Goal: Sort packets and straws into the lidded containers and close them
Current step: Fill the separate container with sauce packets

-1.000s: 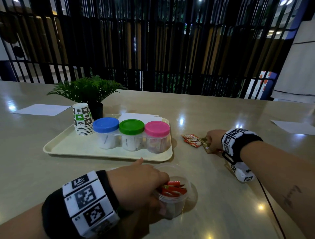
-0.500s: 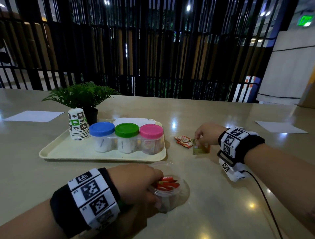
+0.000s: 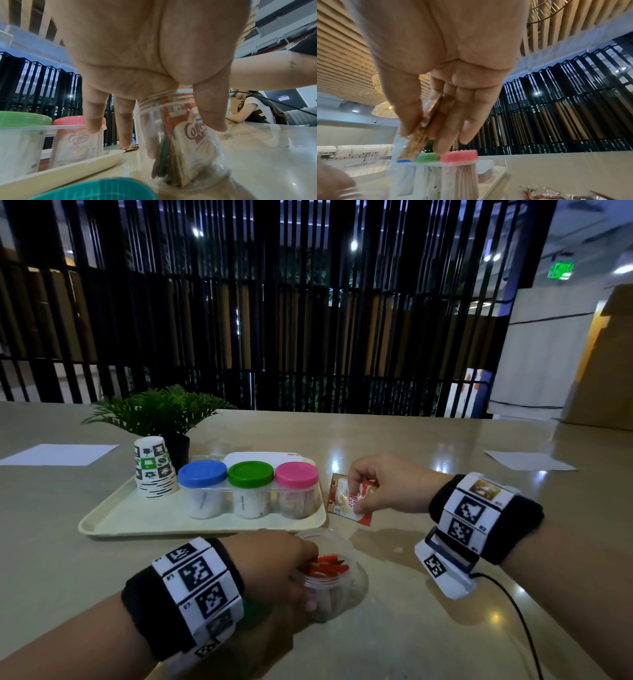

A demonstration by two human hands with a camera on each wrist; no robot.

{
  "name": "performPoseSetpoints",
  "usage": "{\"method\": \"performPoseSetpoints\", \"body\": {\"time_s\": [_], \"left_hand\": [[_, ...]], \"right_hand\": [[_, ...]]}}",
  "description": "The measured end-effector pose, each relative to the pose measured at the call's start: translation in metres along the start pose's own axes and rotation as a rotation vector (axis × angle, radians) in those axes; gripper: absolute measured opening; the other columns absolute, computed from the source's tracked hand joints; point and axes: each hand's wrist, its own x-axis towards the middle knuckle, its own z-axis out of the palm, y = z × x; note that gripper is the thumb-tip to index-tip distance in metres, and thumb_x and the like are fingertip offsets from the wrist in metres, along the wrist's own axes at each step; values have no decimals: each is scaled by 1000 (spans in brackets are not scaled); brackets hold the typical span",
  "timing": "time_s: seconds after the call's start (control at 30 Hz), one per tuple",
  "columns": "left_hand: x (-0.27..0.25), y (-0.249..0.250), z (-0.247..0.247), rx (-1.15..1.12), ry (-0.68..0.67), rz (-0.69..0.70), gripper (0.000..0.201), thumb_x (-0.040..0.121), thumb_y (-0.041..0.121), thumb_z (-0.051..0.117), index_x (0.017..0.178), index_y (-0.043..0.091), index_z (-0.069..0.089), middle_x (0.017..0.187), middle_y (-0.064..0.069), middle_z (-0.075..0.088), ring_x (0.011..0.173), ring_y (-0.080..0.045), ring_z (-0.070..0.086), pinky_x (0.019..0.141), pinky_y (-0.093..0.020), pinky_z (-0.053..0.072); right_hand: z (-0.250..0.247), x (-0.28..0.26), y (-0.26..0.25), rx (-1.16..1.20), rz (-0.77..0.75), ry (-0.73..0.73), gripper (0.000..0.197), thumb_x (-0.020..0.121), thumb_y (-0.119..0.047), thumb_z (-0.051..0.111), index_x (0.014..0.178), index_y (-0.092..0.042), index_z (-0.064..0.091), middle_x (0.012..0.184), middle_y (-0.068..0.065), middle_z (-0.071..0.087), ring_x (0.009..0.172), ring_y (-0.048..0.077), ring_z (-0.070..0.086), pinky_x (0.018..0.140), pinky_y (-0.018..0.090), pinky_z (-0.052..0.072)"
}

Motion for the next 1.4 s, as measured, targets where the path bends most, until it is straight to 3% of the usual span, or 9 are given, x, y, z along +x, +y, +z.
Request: {"method": "performPoseSetpoints", "body": {"time_s": [0.27, 0.37, 0.5, 0.6, 0.7, 0.97, 1.07, 1.27, 1.4], "left_hand": [[-4, -4, 4, 14, 62, -7, 53, 83, 50, 69, 129, 34, 49, 126, 8, 58, 112, -14, 55, 100, -37, 46], [-5, -6, 5, 0, 90, -5, 57, 82, 49, 70, 131, 35, 45, 129, 9, 58, 115, -13, 56, 101, -36, 46], [-8, -7, 5, 21, 110, 16, 56, 84, 48, 68, 133, 34, 46, 131, 8, 58, 115, -13, 56, 100, -32, 46], [-10, -8, 4, 42, 125, 35, 56, 85, 51, 66, 134, 33, 47, 131, 9, 58, 114, -12, 56, 100, -31, 45], [-10, -9, 4, 37, 135, 53, 57, 86, 51, 65, 136, 34, 45, 133, 11, 58, 117, -9, 56, 103, -32, 44], [-11, -11, 8, 107, 183, 80, 56, 88, 54, 59, 139, 39, 41, 135, 12, 56, 118, -10, 54, 105, -32, 39], [-13, -10, 6, 172, 198, 81, 54, 89, 56, 56, 139, 40, 42, 137, 14, 53, 121, -10, 51, 110, -37, 31], [-18, -7, 6, 261, 269, 53, 55, 91, 55, 54, 142, 44, 36, 133, 4, 39, 114, -16, 43, 100, -30, 32], [-19, -4, 4, 218, 252, 68, 61, 90, 51, 58, 144, 42, 30, 146, 12, 37, 130, -11, 41, 115, -39, 21]], "right_hand": [[18, -6, -11, 144, -2, 3, 36, 83, -4, 69, 104, -24, 48, 102, 5, 61, 81, 20, 69, 60, 28, 59], [25, -6, -15, 50, -39, 14, 44, 78, -9, 75, 104, -30, 46, 97, 0, 64, 80, 16, 67, 68, 34, 58], [27, -7, -19, -38, -78, 23, 31, 78, -13, 75, 80, -37, 54, 79, -12, 62, 71, 3, 60, 65, 24, 54], [27, -9, -20, -40, -95, 0, 25, 85, -21, 68, 73, -40, 58, 73, -13, 62, 68, 2, 58, 67, 27, 53], [31, -10, -26, -94, -102, -75, 7, 91, -29, 61, 90, -27, 68, 85, -10, 64, 80, 8, 60, 76, 32, 53], [45, -8, -40, -264, -112, -297, 27, 101, -27, 43, 111, -14, 64, 100, 4, 66, 89, 18, 57, 78, 31, 45], [49, -6, -43, -330, -105, -364, 28, 102, -25, 40, 117, -14, 61, 107, 4, 64, 91, 17, 54, 78, 30, 42], [56, -3, -42, -360, -60, -534, 39, 100, -16, 39, 138, -24, 46, 134, 4, 54, 118, 22, 52, 100, 35, 41], [64, 3, -35, -349, -11, -521, 42, 98, -15, 40, 140, -23, 44, 134, 5, 55, 118, 23, 54, 103, 41, 44]]}}
